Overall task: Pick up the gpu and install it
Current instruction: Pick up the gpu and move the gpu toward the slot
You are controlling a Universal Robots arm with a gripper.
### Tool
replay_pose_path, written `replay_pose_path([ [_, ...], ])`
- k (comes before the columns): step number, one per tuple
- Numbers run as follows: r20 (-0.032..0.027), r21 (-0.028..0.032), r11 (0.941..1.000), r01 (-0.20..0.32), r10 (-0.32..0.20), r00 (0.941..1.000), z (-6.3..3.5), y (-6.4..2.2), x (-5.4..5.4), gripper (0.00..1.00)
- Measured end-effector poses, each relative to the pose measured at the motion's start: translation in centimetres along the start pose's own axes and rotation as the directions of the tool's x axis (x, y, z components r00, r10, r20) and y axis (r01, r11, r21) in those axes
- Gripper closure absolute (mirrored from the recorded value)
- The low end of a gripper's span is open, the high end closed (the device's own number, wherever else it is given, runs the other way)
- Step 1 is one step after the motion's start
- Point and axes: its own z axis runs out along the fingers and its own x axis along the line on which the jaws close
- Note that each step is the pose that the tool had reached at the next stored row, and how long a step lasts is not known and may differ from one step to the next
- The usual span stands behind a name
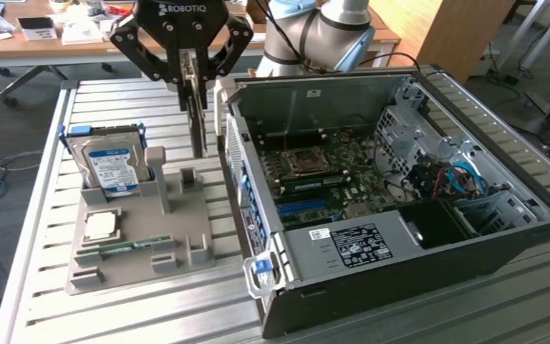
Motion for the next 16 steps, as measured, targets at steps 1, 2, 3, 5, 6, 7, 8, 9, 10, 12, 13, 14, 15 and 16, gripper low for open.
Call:
replay_pose_path([
  [1, 0.0001, -0.0001, 1.0, 0.0, 0.0, 1.0, 0.01, 0.0, -0.1, 0.73],
  [2, 0.0001, -0.0001, 1.0, 0.0, 0.0, 1.0, 0.01, 0.01, -0.3, 0.73],
  [3, 0.0001, -0.0001, 1.0, 0.0, 0.0, 1.0, 0.02, 0.01, -0.5, 0.73],
  [5, 0.0001, -0.0001, 1.0, 0.0, 0.0, 1.0, 0.02, 0.02, -0.8, 0.73],
  [6, 0.0, -0.0001, 1.0, 0.0, 0.0, 1.0, 0.03, 0.02, -0.9, 0.73],
  [7, 0.0, -0.0002, 1.0, 0.0, 0.0, 1.0, 0.03, 0.03, -1.1, 0.73],
  [8, 0.0, -0.0002, 1.0, 0.0, 0.0, 1.0, 0.03, 0.03, -1.3, 0.73],
  [9, 0.0, -0.0002, 1.0, 0.0, 0.0, 1.0, 0.04, 0.04, -1.4, 0.73],
  [10, 0.0, -0.0002, 1.0, 0.0, 0.0, 1.0, 0.04, 0.05, -1.6, 0.73],
  [12, 0.0, -0.0004, 1.0, 0.0, 0.0, 1.0, 0.05, 0.06, -1.9, 0.73],
  [13, 0.0, -0.0005, 1.0, 0.0, 0.0, 1.0, 0.05, 0.06, -2.0, 0.73],
  [14, 0.0001, -0.0006, 1.0, 0.0, 0.0, 1.0, 0.06, 0.07, -2.2, 0.73],
  [15, 0.0, -0.0006, 1.0, 0.0, 0.0, 1.0, 0.06, 0.07, -2.3, 0.73],
  [16, 0.0, -0.0006, 1.0, 0.0, 0.0, 1.0, 0.06, 0.08, -2.5, 0.73],
])
